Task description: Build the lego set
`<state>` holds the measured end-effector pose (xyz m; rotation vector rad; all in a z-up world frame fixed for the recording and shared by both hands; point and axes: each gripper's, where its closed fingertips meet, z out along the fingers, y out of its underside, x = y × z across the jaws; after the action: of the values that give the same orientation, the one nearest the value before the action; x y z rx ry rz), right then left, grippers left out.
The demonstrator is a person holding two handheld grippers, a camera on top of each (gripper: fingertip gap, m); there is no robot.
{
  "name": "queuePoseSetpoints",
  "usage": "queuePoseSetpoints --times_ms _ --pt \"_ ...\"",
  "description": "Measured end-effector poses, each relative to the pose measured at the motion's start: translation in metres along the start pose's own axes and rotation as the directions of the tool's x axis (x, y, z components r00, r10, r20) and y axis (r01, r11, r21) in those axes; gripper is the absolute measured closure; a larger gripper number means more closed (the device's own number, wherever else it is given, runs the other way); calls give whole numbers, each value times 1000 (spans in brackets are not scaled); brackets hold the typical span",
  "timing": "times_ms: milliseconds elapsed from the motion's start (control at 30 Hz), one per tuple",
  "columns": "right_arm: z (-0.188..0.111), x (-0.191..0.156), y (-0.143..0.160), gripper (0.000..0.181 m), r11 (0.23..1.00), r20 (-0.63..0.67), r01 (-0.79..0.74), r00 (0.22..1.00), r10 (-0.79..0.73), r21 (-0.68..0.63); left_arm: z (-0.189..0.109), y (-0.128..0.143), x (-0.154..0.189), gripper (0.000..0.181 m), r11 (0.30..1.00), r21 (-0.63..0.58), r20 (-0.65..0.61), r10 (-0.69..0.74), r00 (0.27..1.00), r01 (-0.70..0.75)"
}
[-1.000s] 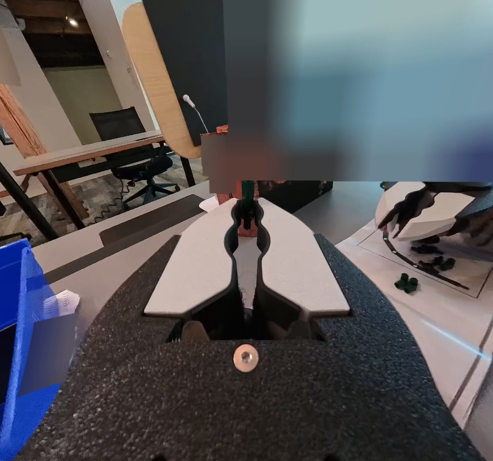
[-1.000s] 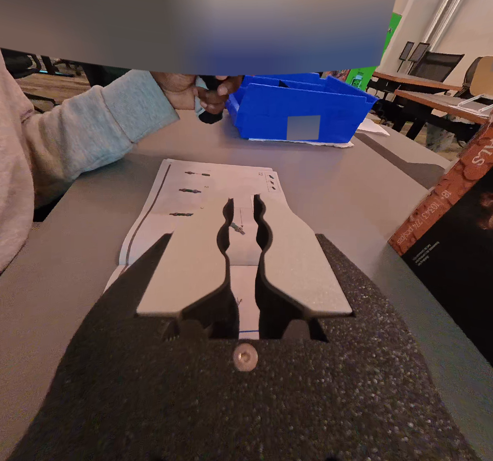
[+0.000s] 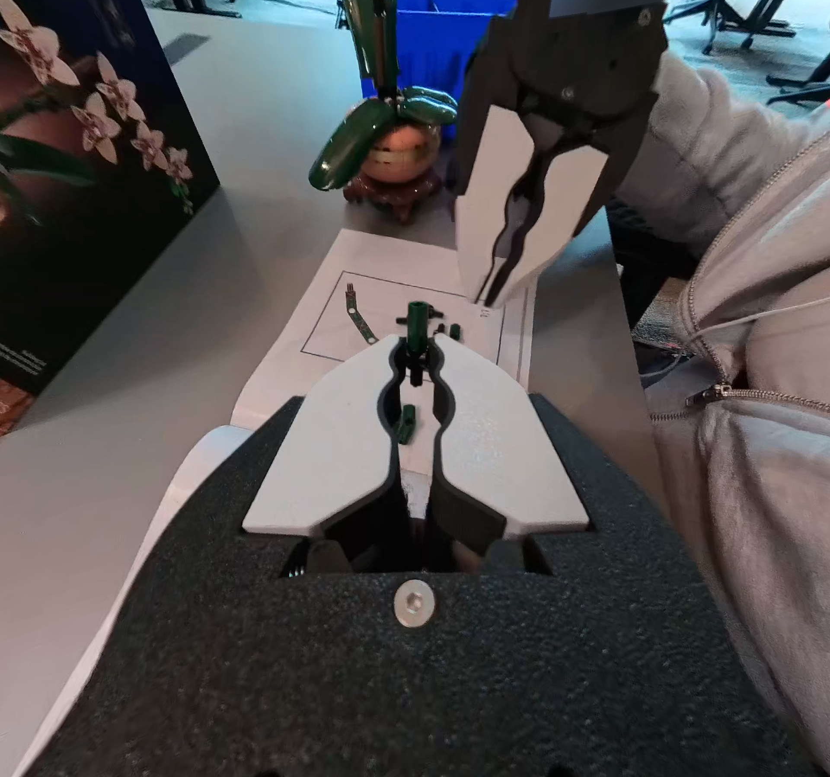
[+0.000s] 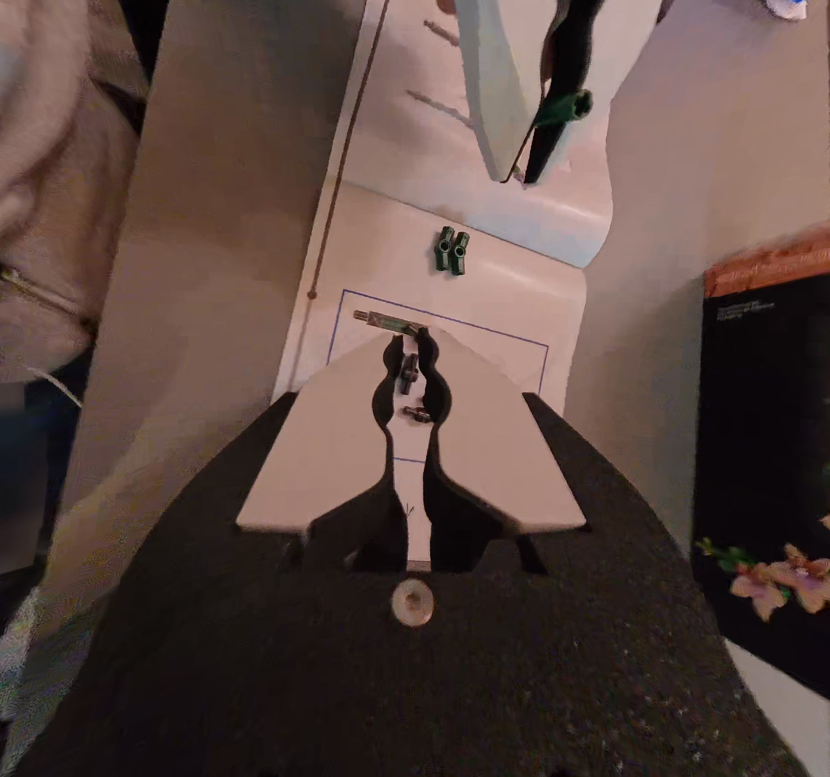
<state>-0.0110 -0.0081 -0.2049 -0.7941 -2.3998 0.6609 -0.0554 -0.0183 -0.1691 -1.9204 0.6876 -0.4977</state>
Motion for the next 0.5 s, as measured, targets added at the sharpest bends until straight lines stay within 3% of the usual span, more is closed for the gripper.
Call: queuePoseSetpoints --times_ms 200,367,500 --pt "24 8 10 172 936 272 305 929 -251 -175 -13 3 4 173 1000 16 -21 19 1000 -18" --pt "32 7 11 170 904 408 388 866 -290 -181 -27 4 -1 173 999 52 -15 0 1000 1" --pt "43 11 24 170 853 438 451 843 -311 -263 -34 4 -5 173 997 74 -8 -8 1000 9"
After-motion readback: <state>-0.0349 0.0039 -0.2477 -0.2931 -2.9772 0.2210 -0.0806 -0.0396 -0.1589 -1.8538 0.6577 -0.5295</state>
